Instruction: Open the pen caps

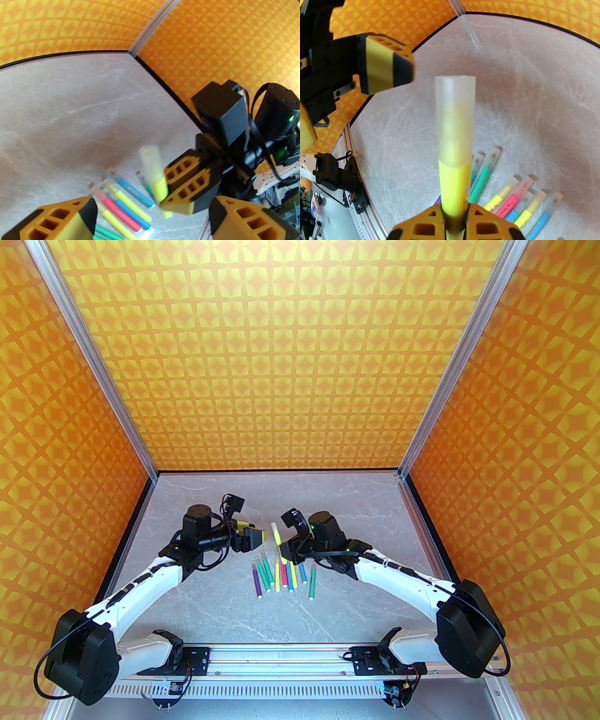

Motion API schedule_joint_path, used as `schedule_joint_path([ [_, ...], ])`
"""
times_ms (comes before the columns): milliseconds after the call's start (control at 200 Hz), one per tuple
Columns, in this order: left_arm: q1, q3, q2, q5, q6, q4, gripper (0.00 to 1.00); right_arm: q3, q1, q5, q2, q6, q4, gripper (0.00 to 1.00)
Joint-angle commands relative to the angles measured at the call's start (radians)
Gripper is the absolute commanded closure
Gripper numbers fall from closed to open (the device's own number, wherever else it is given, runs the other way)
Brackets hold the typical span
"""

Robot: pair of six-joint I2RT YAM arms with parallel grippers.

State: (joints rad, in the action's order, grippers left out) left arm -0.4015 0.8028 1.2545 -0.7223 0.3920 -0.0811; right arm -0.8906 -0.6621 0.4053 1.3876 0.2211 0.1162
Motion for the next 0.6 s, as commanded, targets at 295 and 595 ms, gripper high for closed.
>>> schedule_joint_path([
  [295,-0.035,0.073,0.080,-0.044,0.048,-0.014,0.30,-0.018,-0.036,0.040,-0.010,-0.037,-0.038,1.00],
  [595,-0.054,0.098,0.100,-0.043,0.038,0.005,0.42,-0.018,-0.044,0.042,-0.010,-0.046,-0.036,1.00],
])
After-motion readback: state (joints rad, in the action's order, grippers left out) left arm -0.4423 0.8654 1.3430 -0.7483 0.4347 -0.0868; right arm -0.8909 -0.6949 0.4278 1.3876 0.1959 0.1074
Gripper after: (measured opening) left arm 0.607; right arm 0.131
